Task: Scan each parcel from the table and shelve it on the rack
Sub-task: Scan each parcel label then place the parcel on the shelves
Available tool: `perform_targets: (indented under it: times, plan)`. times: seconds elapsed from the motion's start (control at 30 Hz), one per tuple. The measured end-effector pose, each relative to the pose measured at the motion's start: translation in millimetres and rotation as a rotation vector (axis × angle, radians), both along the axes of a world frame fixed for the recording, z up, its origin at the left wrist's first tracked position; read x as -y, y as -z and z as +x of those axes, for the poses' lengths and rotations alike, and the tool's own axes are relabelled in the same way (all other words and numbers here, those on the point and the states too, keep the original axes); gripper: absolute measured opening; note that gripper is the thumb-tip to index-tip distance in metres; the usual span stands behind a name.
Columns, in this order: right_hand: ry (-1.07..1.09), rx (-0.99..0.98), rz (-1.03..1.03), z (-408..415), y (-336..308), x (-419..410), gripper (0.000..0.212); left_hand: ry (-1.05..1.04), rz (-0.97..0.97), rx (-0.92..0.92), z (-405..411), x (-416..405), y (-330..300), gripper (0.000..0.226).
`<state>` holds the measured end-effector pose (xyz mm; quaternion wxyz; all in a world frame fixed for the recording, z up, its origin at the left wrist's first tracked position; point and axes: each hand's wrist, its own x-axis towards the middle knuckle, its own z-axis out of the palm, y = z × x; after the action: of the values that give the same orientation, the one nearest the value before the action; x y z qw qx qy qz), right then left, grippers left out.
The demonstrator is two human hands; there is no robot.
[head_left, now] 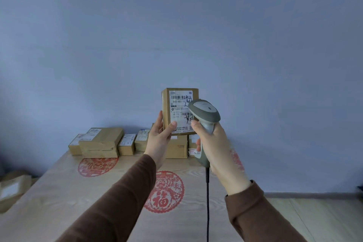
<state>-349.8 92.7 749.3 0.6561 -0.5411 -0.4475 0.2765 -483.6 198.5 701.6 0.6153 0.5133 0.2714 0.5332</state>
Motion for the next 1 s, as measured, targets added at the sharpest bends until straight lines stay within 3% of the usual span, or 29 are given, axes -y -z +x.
perform_targets:
  times: [0.17, 0.33, 0.4, 0.6, 0.77, 0.87, 1.0]
  plan:
    - [-0.107, -0.063, -0.011, -21.4, 9.3, -19.8, 0.023, -0.174, -0.039, -0.009, -46.3, 16.8, -4.2, 0.059]
    - [-0.278, -0.088, -0.017, -75.9, 29.9, -33.0, 0.015, -0.379, -0.108, -0.046, -118.0, 58.6, -3.2, 0.068]
    - [-0.361, -0.077, -0.018, -108.1, 35.4, -32.0, 0.022, -0.440, -0.106, -0.058, -151.3, 81.4, -1.3, 0.058]
    - [-0.640, -0.149, -0.102, -228.4, 36.3, -4.1, 0.024, -0.709, -0.113, -0.097, -252.8, 159.3, -5.2, 0.054]
    - [-0.829, -0.084, -0.096, -344.1, 24.7, 47.6, 0.022, -0.900, -0.095, -0.072, -354.0, 240.8, -11.7, 0.040]
    - [-0.932, -0.070, -0.105, -419.4, 19.2, 86.6, 0.018, -1.002, -0.115, -0.059, -420.3, 295.5, -16.3, 0.045]
    - [-1.029, -0.026, -0.116, -517.8, 14.2, 147.3, 0.032, -1.077, -0.157, 0.010, -507.9, 369.5, -20.2, 0.044]
